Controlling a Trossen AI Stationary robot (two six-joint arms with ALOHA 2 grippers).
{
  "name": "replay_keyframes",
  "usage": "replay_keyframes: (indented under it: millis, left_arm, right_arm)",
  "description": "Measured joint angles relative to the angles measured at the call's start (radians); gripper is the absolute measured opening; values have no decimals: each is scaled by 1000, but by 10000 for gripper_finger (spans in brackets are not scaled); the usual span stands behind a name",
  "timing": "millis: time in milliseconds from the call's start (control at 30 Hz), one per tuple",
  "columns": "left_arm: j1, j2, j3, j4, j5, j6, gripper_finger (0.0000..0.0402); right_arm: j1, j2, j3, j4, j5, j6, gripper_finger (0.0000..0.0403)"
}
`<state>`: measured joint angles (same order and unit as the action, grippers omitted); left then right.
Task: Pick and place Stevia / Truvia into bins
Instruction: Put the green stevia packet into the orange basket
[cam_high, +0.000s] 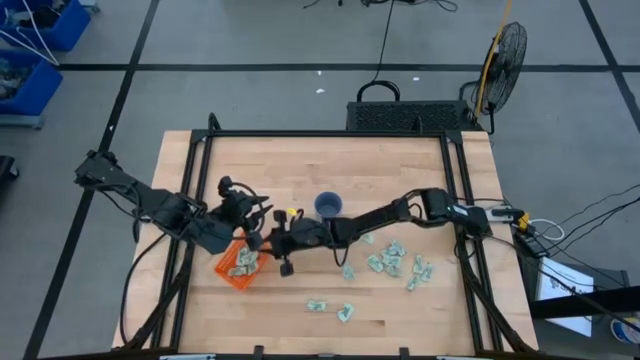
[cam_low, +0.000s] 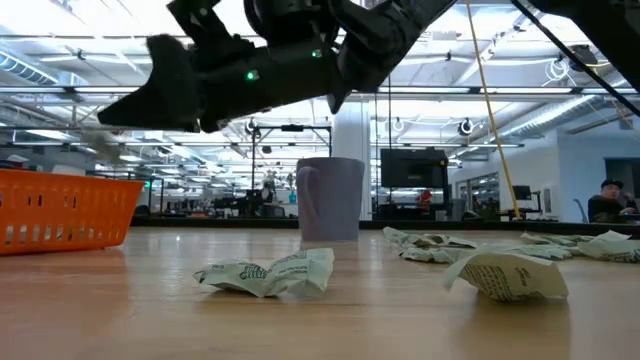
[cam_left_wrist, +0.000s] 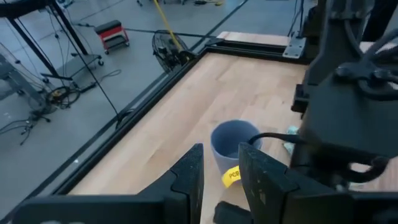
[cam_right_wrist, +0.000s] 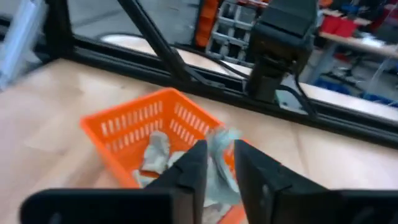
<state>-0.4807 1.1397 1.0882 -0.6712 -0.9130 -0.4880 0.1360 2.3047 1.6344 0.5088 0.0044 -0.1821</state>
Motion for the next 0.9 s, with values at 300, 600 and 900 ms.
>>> replay_keyframes:
  millis: [300,600,900]
  left_arm:
    - [3,0,0,-23,5,-20,106]
    - [3,0,0,-90,83,-124,106]
    - [-12,62,0,-77,199,-178,106]
  right_arm:
    - [-1,-2,1,3,-60,38,139]
    - [57,-164,0,-317,-59,-2,130]
    - [160,-379,-81,-798,-60,190,126]
